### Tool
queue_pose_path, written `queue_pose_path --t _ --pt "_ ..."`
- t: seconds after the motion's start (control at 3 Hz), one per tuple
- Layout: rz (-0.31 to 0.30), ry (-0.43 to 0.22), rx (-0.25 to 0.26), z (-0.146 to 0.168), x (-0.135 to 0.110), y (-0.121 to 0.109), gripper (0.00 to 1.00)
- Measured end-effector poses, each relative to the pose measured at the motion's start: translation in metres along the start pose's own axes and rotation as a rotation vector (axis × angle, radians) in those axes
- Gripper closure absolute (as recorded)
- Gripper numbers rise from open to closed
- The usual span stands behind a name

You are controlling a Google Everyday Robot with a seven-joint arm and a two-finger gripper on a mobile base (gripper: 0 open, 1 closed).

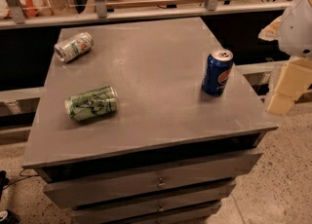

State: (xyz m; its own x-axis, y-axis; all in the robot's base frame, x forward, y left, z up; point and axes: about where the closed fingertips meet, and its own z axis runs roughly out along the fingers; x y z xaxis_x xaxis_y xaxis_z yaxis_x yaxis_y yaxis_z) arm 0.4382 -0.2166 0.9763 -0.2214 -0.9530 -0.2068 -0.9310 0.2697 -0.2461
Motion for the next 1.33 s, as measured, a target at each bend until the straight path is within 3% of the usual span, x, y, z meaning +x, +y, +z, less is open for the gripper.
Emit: queue_pose_path --t 0.33,0.67,1.33 --pt "0.0 0.0 0.0 0.0 0.0 0.0 0.0" --pt "-0.054 0.003 0.006 -0.001 -0.025 -0.002 0.0" --pt "-0.231 0.005 -0.004 0.01 -0.103 0.003 0.0"
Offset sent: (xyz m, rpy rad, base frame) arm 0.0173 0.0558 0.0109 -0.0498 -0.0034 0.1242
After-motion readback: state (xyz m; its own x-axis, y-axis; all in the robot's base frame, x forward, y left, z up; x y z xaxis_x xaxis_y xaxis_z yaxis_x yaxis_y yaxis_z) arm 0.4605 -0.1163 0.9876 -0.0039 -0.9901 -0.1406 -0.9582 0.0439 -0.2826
